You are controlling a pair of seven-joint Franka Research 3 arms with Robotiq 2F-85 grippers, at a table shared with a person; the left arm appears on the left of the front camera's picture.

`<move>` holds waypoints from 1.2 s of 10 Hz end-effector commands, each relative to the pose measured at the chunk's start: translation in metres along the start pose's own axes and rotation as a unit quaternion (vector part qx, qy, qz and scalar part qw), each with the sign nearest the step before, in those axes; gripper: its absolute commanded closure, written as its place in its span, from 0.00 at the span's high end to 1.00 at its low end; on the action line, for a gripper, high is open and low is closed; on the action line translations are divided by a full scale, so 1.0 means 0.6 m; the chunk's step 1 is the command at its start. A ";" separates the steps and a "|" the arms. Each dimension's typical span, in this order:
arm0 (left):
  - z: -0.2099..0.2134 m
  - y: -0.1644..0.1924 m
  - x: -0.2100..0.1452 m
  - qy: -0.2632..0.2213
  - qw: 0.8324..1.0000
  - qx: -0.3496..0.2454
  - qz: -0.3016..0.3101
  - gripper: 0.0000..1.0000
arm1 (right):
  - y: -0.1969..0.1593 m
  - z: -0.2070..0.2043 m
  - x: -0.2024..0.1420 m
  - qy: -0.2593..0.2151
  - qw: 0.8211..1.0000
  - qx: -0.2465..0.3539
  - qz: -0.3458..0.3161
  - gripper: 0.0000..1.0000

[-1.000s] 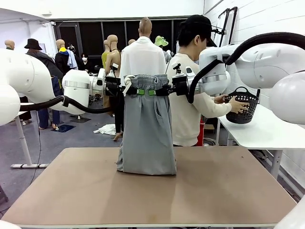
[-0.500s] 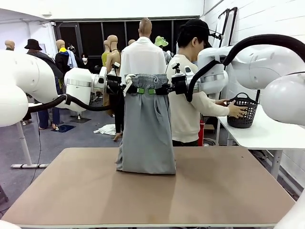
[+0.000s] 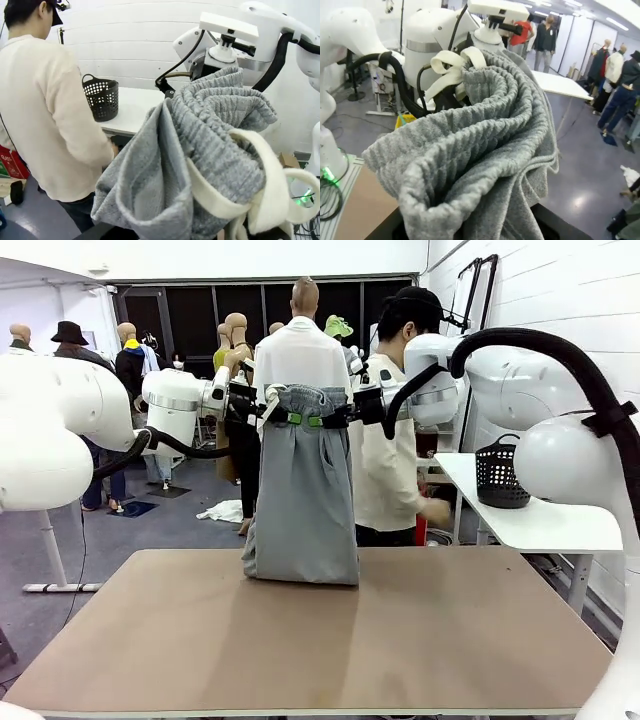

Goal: Fold the training pants.
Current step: Fold the Training pants in half.

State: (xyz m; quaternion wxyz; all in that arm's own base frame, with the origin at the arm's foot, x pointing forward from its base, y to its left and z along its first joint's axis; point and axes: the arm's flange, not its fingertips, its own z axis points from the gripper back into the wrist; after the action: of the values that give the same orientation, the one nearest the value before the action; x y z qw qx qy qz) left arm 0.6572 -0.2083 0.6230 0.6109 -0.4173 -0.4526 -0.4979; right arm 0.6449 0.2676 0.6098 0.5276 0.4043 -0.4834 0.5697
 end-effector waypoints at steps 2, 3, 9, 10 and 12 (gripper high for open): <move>-0.006 0.003 -0.005 -0.017 0.999 0.015 0.026 0.00 | -0.012 -0.021 0.006 0.023 1.000 0.014 -0.009 0.00; -0.005 -0.008 -0.021 -0.018 0.999 0.012 0.042 0.00 | -0.004 -0.026 -0.012 0.027 0.999 0.022 -0.019 0.00; 0.004 -0.109 -0.100 -0.027 0.990 -0.019 0.134 0.00 | 0.127 -0.010 -0.092 0.022 0.988 0.021 -0.151 0.00; 0.003 -0.127 -0.117 -0.023 0.987 -0.022 0.159 0.00 | 0.143 -0.005 -0.107 0.025 0.985 0.012 -0.169 0.00; -0.002 -0.160 -0.163 -0.042 0.977 -0.031 0.209 0.00 | 0.175 0.002 -0.155 0.023 0.976 0.004 -0.216 0.00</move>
State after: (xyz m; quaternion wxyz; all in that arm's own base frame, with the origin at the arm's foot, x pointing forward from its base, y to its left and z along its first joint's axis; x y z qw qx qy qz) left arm 0.5669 -0.2079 0.5303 0.6717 -0.5148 -0.3618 -0.3911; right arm 0.5653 0.2576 0.5229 0.6277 0.4820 -0.3785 0.4801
